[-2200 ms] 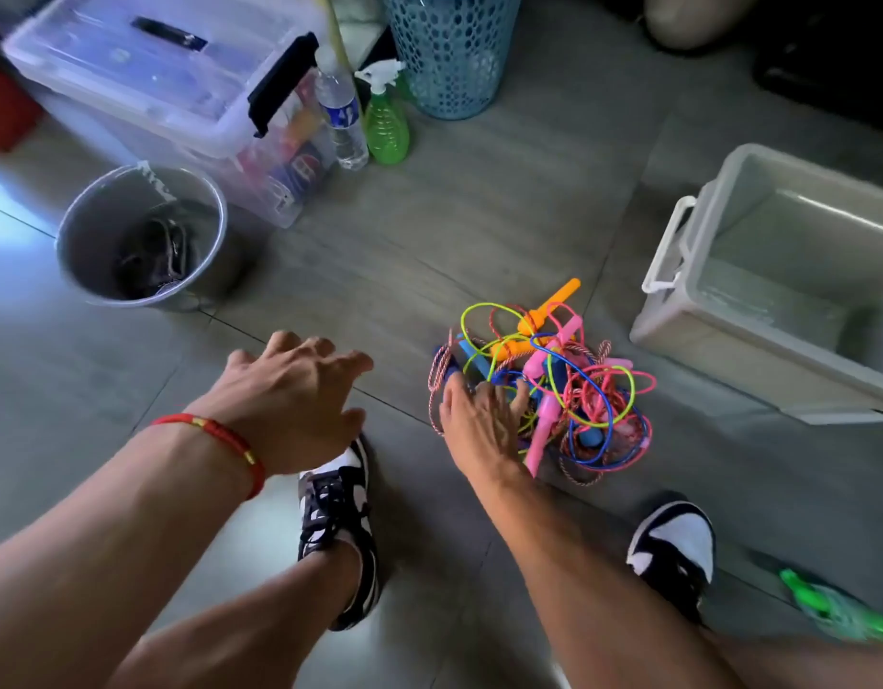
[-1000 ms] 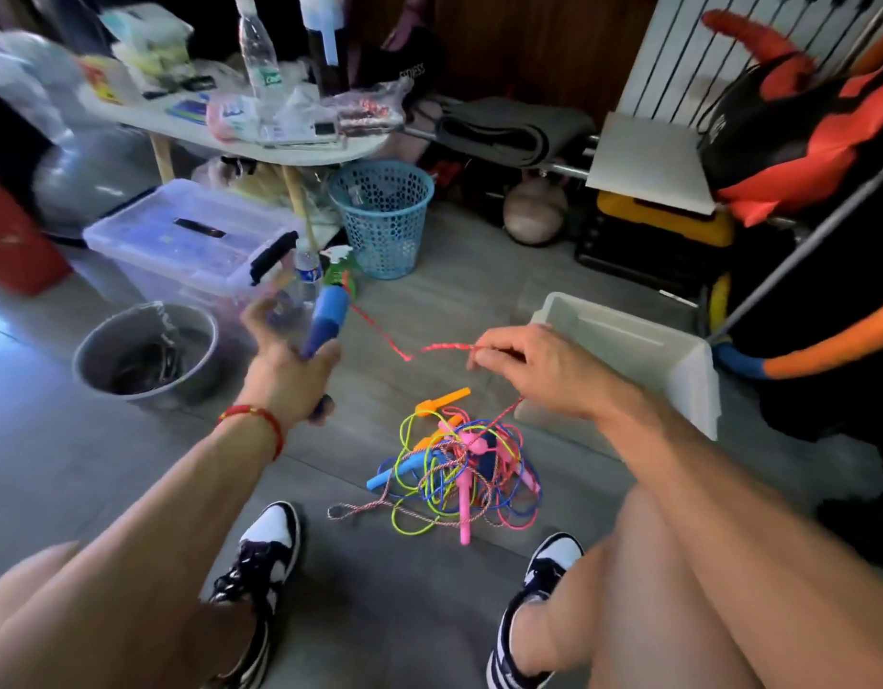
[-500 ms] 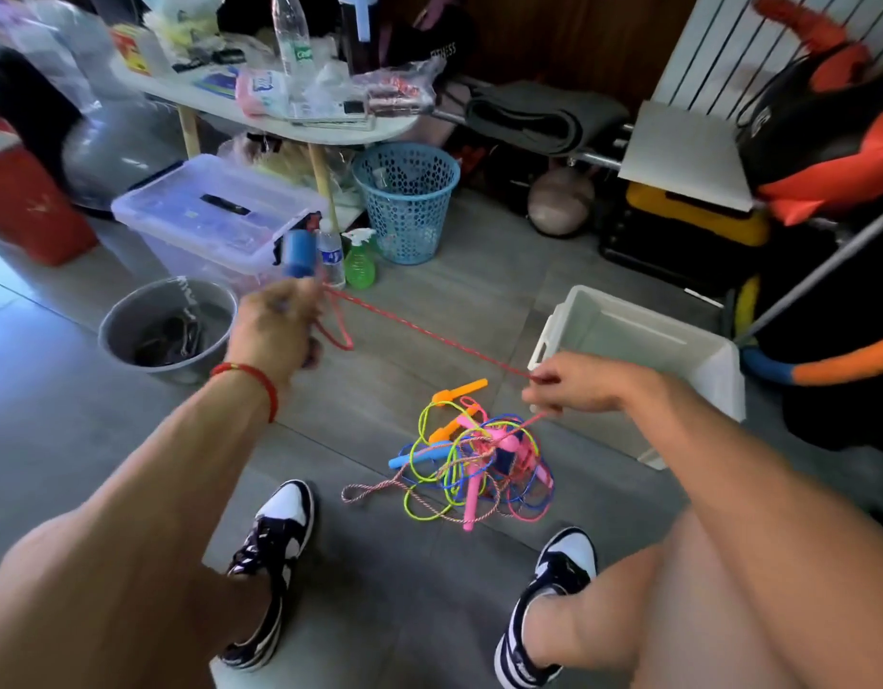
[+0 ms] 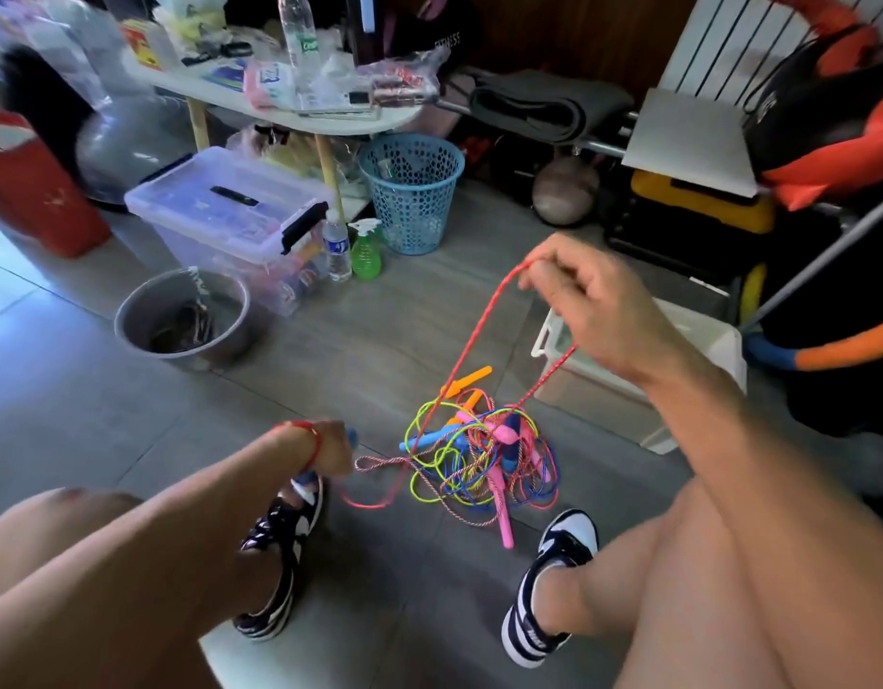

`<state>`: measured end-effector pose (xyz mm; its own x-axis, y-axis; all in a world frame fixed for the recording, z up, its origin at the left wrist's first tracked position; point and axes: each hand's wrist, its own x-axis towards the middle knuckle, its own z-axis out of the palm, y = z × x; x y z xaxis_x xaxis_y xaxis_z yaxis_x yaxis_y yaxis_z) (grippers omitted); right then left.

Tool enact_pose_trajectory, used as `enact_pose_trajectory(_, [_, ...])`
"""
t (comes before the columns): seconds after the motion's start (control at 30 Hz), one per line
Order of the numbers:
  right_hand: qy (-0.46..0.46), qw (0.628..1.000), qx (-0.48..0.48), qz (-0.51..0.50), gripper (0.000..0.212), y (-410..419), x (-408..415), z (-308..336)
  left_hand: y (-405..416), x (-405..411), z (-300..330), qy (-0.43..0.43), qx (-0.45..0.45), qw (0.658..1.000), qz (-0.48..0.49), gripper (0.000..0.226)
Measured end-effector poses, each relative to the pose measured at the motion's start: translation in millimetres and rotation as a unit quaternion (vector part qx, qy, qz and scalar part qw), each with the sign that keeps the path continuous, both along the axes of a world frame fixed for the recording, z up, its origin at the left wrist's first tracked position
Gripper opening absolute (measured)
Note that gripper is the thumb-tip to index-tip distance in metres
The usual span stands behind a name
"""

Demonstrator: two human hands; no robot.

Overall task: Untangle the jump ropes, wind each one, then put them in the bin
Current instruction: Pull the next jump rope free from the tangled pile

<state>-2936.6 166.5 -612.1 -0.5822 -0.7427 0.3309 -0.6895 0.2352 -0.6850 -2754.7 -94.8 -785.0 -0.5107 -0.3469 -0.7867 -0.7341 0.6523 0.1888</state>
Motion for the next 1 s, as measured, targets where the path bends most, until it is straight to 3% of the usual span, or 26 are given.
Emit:
enact_pose_trajectory(0.1, [0.039, 0.995, 0.068, 0.065, 0.015, -6.8, 20.0, -4.1, 44.5, 13.6, -1.3, -0.088, 0.052, 0.975, -0.197, 0.023])
enact_pose_trajectory(0.13, [0.036, 0.992, 0.092, 0.081, 0.015, -7.5, 22.4, -7.7, 56.6, 14.4, 0.2, -0.072, 0.043, 0.959, -0.269, 0.027])
enact_pose_trajectory(0.17, [0.031, 0.989, 0.114, 0.093, 0.015, -8.2, 23.9, -11.0, 71.2, 13.9, 16.0, -0.049, 0.042, 0.958, -0.278, 0.034])
enact_pose_trajectory(0.23, [0.024, 0.981, 0.157, 0.108, 0.019, -10.1, 26.6, -18.6, 74.4, 7.7, 31.3, 0.101, 0.087, 0.977, -0.169, 0.049])
enact_pose_trajectory(0.27, [0.028, 0.977, 0.177, 0.113, 0.023, -11.0, 28.2, -21.5, 73.2, 1.4, 43.6, 0.195, 0.153, 0.962, -0.116, 0.054])
enact_pose_trajectory(0.33, [0.033, 0.97, 0.208, 0.12, 0.027, -13.9, 29.8, -27.7, 74.2, -2.5, 72.2, 0.296, 0.368, 0.881, -0.023, 0.062])
enact_pose_trajectory(0.4, [0.043, 0.965, 0.222, 0.13, 0.024, -18.9, 31.0, -32.0, 81.4, -1.6, 93.5, 0.328, 0.477, 0.815, 0.028, 0.052])
enact_pose_trajectory(0.47, [0.045, 0.963, 0.234, 0.129, 0.028, -22.3, 29.5, -36.8, 75.8, 1.5, 98.9, 0.374, 0.407, 0.833, 0.031, 0.033])
enact_pose_trajectory(0.53, [0.046, 0.947, 0.295, 0.117, 0.038, -19.8, 15.7, -43.6, 55.3, 0.6, 101.4, 0.44, 0.29, 0.846, 0.087, 0.031])
enact_pose_trajectory(0.63, [-0.005, 0.881, 0.46, 0.115, 0.036, -4.6, -16.8, -53.3, 7.5, 0.6, 98.6, 0.479, 0.143, 0.838, 0.216, 0.031])
enact_pose_trajectory(0.73, [0.011, 0.826, 0.559, 0.069, 0.03, 0.3, -34.2, -64.0, -32.6, 0.9, 68.6, 0.406, -0.046, 0.884, 0.226, 0.03])
enact_pose_trajectory(0.8, [0.032, 0.858, 0.509, 0.058, 0.031, -5.7, -33.0, -66.0, -35.3, 1.3, 51.1, 0.277, -0.132, 0.938, 0.16, 0.016])
enact_pose_trajectory(0.83, [0.026, 0.888, 0.455, 0.068, 0.031, -10.2, -25.3, -63.1, -27.9, 0.9, 47.1, 0.211, -0.168, 0.957, 0.109, 0.028])
enact_pose_trajectory(0.87, [0.015, 0.913, 0.398, 0.085, 0.029, -15.4, -13.8, -58.9, -17.0, -1.0, 44.8, 0.193, -0.168, 0.965, 0.059, 0.046])
enact_pose_trajectory(0.9, [0.006, 0.931, 0.349, 0.102, 0.027, -20.9, 0.1, -54.0, -0.3, -3.8, 45.6, 0.233, -0.127, 0.964, 0.014, 0.063])
enact_pose_trajectory(0.97, [0.006, 0.951, 0.283, 0.122, 0.023, -30.6, 27.1, -46.8, 43.0, -7.8, 57.1, 0.357, 0.071, 0.931, -0.03, 0.082])
enact_pose_trajectory(1.0, [0.015, 0.958, 0.259, 0.125, 0.023, -33.6, 34.6, -45.6, 63.1, -9.8, 63.0, 0.394, 0.172, 0.902, -0.028, 0.076])
